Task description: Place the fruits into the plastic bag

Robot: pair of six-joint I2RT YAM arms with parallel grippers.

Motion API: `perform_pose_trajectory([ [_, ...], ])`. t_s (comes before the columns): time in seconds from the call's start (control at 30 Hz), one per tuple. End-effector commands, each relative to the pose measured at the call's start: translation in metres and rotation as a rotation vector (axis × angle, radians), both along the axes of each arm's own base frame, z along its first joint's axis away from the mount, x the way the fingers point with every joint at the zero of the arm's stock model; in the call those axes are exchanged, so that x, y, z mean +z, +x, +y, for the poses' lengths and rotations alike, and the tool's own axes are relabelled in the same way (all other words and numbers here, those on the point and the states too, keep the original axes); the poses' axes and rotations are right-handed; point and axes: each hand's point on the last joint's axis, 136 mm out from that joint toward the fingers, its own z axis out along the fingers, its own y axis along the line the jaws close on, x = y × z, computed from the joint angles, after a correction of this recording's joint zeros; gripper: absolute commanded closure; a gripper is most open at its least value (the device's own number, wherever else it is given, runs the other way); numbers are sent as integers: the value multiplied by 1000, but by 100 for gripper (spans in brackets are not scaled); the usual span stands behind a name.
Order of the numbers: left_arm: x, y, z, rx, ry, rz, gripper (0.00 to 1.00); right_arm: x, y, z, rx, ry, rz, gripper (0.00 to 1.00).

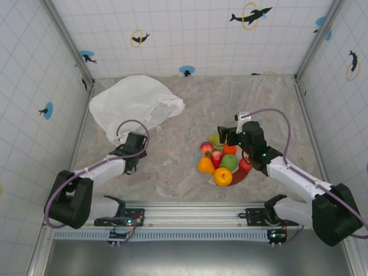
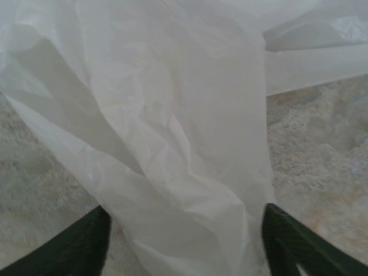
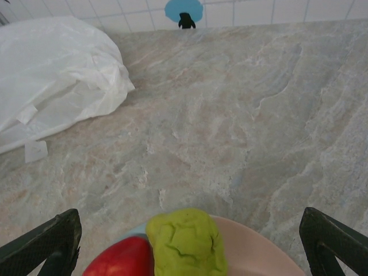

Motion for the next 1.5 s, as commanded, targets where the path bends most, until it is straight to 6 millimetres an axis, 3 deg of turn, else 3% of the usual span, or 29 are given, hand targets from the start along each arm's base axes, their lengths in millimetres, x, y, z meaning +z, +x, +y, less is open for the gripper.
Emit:
perform_pose_trajectory([
  [0.0,11,19,-6,-28,15,-62,45,3,2,6,6,-20,1,0],
  [0.17,15,26,-32,-120,-99,-86,83,-4,2,3,5,-76,9,0],
  [0.3,26,19,-58,-217,-226,-101,100,-6,0,10,53,-88,-8,0],
  [0.57,49,-22,-101,-448,-458,-82,100,2,13,32,133,-132,-61,1],
  [0.9,79,-64,-111,-567,-560,-77,100,-8,51,67,203,-109,-35,1],
  [1.07,85,-72,-104,-545,-557,-105,100,-24,82,88,251,-108,48,4],
  [1.23,88,-74,-99,-528,-545,-118,100,-53,107,89,228,-181,126,7],
  [1.47,87,-72,-97,-518,-536,-117,100,-95,112,92,257,-283,249,9],
])
